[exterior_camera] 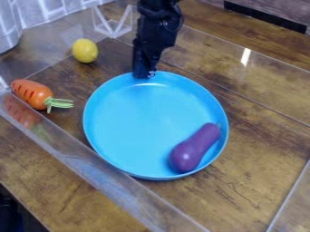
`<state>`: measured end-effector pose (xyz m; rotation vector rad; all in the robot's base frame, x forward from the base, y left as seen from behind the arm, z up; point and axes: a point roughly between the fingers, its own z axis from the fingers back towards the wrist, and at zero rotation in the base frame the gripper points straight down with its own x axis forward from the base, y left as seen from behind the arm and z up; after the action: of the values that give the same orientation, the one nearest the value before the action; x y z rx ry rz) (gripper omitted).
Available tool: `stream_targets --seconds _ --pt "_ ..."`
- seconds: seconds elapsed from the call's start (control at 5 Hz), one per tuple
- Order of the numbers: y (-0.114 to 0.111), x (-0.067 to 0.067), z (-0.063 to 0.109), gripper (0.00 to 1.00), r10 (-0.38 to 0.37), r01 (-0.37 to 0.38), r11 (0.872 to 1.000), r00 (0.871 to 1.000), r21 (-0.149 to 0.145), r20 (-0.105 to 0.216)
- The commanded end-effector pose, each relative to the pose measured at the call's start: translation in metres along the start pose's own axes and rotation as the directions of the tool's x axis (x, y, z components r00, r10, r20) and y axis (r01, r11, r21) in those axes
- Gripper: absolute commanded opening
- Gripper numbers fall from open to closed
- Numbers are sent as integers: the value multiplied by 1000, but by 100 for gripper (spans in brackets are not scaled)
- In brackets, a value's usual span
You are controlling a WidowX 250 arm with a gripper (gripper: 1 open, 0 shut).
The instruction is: Remove the purple eggplant from inside the blue tray and put it on the table
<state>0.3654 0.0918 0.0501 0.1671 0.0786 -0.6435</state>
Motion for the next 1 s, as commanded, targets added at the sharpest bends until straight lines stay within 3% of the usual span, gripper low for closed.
stream_targets --seconds 0.0,0.4,0.8 --pt "4 13 17 0 -40 38 998 999 55 35" --pt "7 19 7 0 -68 67 996 997 59 20" --pt "16 15 6 0 -75 75 995 997 71 5"
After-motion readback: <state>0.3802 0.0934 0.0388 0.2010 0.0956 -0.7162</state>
